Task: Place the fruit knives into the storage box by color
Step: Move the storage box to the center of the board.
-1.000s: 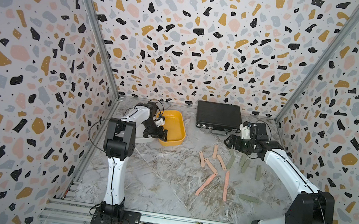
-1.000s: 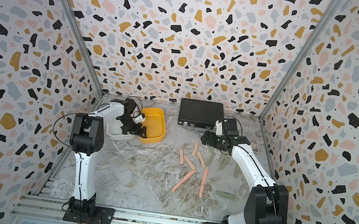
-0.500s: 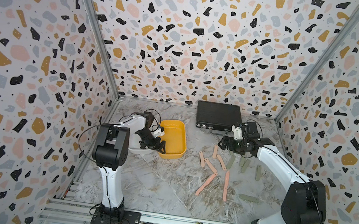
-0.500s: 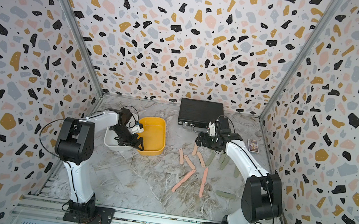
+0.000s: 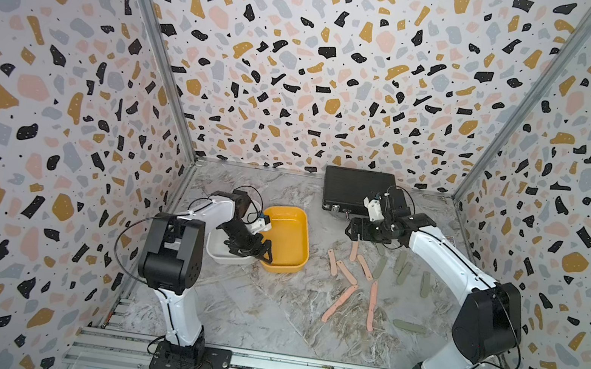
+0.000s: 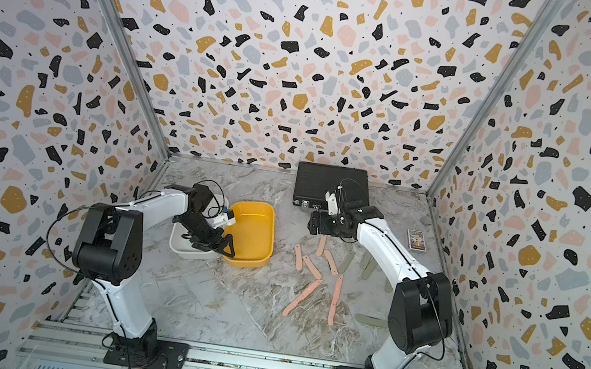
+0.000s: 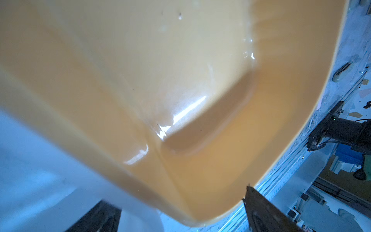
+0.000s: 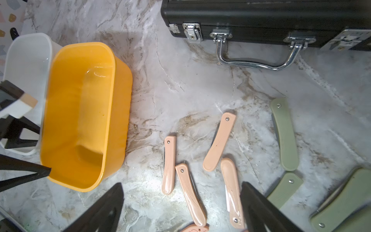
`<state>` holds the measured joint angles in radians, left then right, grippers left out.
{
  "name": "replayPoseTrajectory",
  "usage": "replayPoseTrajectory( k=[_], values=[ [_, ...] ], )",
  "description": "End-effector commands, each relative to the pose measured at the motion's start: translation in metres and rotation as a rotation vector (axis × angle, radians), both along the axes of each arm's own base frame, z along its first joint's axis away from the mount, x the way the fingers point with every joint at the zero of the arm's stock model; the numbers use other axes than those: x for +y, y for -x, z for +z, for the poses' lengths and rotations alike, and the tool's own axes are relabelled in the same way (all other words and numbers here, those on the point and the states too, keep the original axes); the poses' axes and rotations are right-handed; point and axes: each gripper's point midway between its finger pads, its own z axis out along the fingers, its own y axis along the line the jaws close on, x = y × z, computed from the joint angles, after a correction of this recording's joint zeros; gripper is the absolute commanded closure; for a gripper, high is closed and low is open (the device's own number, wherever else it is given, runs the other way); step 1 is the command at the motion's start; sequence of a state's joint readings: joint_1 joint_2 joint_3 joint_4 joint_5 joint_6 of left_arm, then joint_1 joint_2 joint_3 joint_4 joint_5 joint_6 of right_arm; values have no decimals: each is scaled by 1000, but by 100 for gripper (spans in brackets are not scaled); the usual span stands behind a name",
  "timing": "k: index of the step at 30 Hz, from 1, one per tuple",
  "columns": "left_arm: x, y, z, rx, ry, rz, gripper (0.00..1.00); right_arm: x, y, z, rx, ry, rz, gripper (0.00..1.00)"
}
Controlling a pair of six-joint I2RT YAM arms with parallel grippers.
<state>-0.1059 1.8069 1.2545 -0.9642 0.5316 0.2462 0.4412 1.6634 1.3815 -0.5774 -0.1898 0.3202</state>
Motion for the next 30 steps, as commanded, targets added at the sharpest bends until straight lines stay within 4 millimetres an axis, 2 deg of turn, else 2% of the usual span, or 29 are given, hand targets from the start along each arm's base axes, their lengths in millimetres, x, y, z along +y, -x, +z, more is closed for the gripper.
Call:
replayPoseTrajectory(
  k=[1,3,4,6,8,9,11,15,18,20,24,27,30],
  values=[
    [11,-22,40,-127,-6,56,4,5,3,13,-39,41,18,10],
    [22,-36,72,-206,-2,113,4,11,3,15,-57,42,31,18],
    [28,-43,93,-253,6,151,3,14,3,15,-61,41,32,19],
    [36,-52,133,-340,32,216,3,19,3,16,-67,39,28,14],
    [41,-52,169,-421,64,256,2,28,4,17,-55,20,37,8],
    [40,-47,187,-463,90,255,1,33,5,18,-47,10,48,8],
    [37,-34,211,-530,135,245,0,42,6,21,-30,6,56,8],
    [30,-4,242,-610,198,229,1,58,3,26,-9,2,72,8],
    [22,15,253,-631,255,213,1,71,-1,20,14,9,87,8],
    [14,24,247,-633,307,183,1,80,-3,12,29,18,94,8],
    [6,21,222,-578,399,226,1,93,-2,-5,70,47,97,9],
    [0,20,222,-570,471,240,1,103,1,-12,86,54,114,9],
    [2,22,221,-607,455,242,1,107,-1,-18,84,78,108,10]
  ],
)
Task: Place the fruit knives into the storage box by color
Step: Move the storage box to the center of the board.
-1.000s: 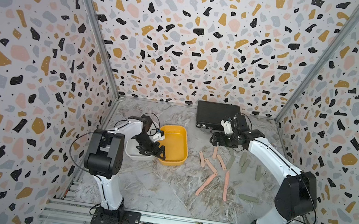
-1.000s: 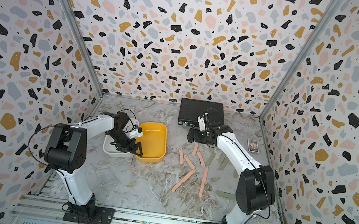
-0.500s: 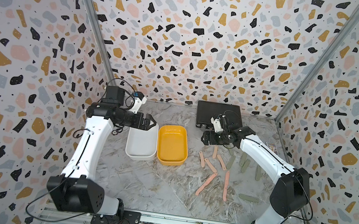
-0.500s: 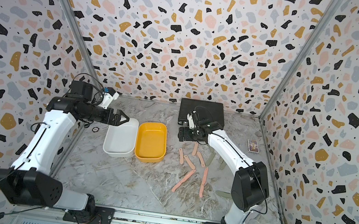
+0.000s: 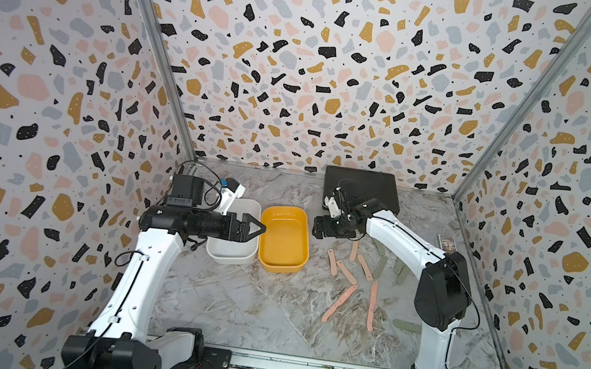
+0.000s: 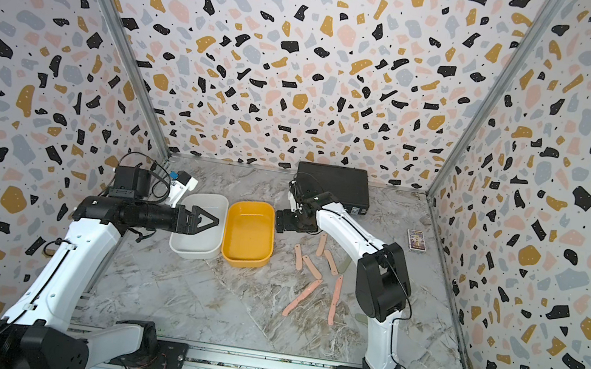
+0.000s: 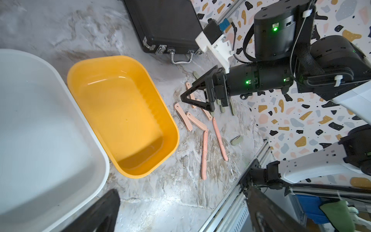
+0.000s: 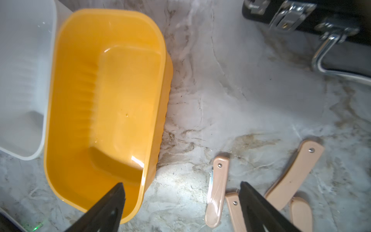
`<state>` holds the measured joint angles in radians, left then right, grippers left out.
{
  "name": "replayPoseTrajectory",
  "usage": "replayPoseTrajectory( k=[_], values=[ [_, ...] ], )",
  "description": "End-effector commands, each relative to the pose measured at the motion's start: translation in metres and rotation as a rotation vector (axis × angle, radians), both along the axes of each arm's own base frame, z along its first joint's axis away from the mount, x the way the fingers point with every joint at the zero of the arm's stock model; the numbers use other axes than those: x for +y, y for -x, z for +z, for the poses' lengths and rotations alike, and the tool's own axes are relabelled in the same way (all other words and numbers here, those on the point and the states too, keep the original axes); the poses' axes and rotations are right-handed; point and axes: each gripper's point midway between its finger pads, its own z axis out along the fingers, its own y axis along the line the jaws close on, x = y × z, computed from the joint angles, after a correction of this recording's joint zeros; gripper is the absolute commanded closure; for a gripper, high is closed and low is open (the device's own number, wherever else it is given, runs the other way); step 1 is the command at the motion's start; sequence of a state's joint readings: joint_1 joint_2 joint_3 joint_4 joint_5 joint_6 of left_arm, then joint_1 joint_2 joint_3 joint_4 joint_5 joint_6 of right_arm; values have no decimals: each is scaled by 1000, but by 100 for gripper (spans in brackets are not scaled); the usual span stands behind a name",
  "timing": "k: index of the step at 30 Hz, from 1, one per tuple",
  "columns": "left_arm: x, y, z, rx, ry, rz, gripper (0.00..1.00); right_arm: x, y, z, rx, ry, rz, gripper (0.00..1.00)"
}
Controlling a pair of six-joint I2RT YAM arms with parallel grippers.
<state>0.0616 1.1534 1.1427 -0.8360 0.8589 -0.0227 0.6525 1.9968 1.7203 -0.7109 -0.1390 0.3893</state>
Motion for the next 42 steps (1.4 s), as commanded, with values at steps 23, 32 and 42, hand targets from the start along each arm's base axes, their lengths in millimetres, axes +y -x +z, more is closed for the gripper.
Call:
replayPoseTrajectory(
  k=[23,32,42],
  values=[
    [8,4,3,-153,12,82,1,36,0,-21,10,51,-18,18],
    [5,-1,-10,-95,34,58,1,40,-5,-34,24,62,-35,24],
    [9,-6,-17,-88,7,70,1,38,0,-39,37,60,-27,24]
  ],
)
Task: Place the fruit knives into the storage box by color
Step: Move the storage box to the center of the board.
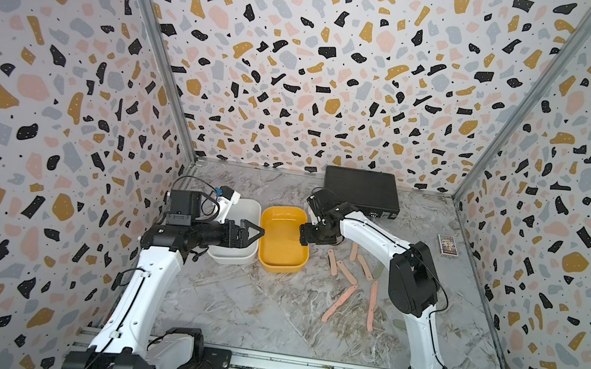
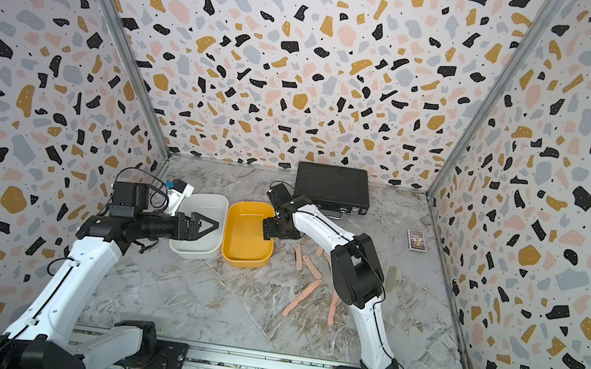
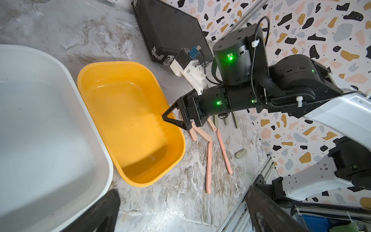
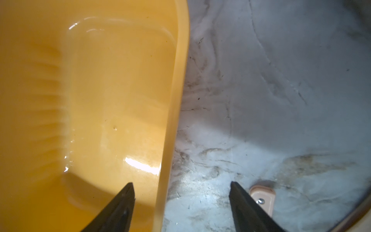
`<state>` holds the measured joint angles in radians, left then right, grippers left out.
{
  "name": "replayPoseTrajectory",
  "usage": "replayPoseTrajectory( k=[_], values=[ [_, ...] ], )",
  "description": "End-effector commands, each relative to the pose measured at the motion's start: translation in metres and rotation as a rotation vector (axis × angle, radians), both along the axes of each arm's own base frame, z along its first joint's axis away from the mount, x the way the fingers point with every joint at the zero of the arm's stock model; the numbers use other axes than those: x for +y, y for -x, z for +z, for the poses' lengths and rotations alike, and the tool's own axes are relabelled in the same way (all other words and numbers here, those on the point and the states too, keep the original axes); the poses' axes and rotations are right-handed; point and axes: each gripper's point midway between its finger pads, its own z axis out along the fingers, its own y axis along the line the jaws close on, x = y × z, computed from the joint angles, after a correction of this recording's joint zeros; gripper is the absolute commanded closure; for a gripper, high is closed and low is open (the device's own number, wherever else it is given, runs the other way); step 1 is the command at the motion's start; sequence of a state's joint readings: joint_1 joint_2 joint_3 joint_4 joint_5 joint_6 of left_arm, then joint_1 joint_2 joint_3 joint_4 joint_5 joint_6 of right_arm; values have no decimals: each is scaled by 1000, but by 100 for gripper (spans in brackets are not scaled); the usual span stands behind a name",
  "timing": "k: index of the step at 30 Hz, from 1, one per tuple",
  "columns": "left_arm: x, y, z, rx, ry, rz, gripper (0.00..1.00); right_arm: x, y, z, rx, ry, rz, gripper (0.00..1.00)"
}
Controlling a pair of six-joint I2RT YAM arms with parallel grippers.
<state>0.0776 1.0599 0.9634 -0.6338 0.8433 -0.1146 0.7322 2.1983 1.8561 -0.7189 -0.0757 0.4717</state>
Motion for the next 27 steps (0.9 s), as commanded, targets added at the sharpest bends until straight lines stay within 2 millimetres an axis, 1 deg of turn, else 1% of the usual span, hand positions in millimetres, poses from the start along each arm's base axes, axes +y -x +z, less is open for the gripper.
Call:
replayPoseTrajectory(
  k=[1,5,9,12,16,18,23,27],
  values=[
    [2,-5,1,-32,-15,-1,1,-2,2,14,-20,-11,-6,24],
    [1,-6,0,-21,-3,-9,1,-3,2,18,-20,6,7,24],
    [1,-2,3,-36,-10,-8,1,-2,2,12,-23,-8,-5,25],
    [1,1,4,-49,-15,-13,1,1,5,9,-2,-16,1,32],
    [-1,3,7,-54,-8,-22,1,2,8,5,9,-13,-4,39],
    [-2,5,8,-56,-1,-29,1,1,11,4,10,-10,-4,41],
    [-2,4,7,-45,4,-32,1,-1,18,1,24,-5,-1,50],
    [0,0,9,-29,-39,-57,1,-7,24,1,25,-1,-6,51]
  ],
)
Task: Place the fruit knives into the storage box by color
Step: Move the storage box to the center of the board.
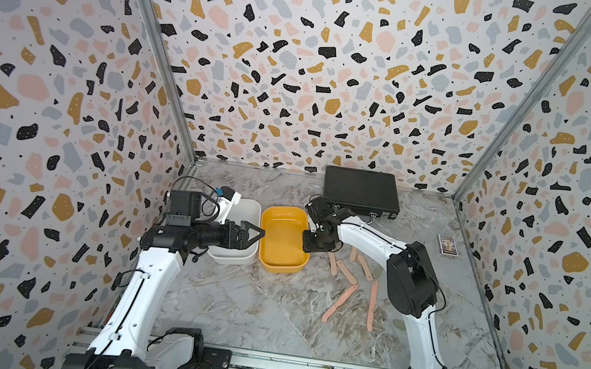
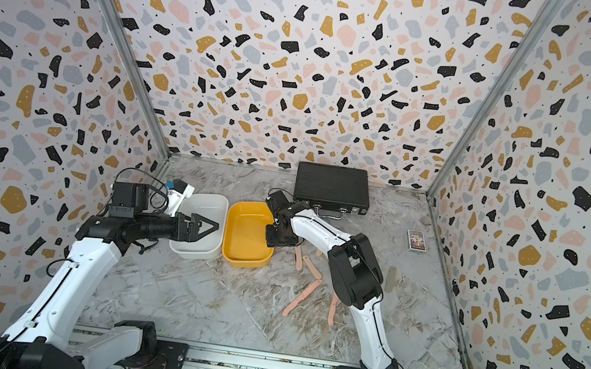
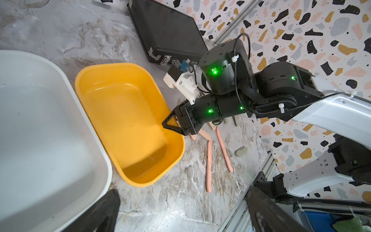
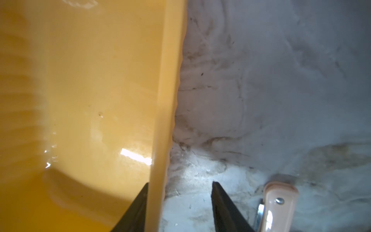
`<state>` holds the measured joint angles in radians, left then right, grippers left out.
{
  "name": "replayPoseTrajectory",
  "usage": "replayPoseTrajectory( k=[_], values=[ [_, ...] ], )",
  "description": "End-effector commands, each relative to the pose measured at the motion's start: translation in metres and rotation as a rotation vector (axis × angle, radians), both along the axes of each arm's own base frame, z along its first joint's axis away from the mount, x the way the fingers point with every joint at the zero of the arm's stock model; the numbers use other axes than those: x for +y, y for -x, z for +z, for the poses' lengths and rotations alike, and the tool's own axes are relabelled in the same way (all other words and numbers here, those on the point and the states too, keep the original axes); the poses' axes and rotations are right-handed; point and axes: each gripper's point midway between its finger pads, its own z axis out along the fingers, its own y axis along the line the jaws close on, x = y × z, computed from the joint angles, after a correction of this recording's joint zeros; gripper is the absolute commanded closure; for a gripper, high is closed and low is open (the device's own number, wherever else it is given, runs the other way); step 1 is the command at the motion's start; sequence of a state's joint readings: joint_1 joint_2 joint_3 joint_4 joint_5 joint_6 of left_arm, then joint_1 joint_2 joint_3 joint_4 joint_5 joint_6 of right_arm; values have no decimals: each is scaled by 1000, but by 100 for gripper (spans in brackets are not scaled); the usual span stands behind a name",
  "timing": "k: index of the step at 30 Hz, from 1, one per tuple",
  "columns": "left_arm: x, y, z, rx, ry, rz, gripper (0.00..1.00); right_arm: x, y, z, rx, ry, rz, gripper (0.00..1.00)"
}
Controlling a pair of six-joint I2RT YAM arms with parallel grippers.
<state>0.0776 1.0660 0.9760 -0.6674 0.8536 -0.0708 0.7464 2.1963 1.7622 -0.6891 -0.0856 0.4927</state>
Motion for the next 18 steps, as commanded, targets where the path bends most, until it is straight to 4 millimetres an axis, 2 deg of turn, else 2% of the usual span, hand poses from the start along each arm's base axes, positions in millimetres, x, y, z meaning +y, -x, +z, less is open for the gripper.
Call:
replayPoseTrajectory(
  k=[1,6,11,18],
  values=[
    [2,-5,6,-2,-36,-39,1,-4,6,30,-35,-28,-5,51],
    [1,-14,-5,85,-35,-67,0,-12,15,33,-38,-32,-14,53],
    [2,-17,-3,43,-77,-44,1,-19,27,31,-23,-37,-15,58],
    [-11,-13,-9,47,-132,-90,1,-30,44,22,0,-33,-15,61]
  ],
)
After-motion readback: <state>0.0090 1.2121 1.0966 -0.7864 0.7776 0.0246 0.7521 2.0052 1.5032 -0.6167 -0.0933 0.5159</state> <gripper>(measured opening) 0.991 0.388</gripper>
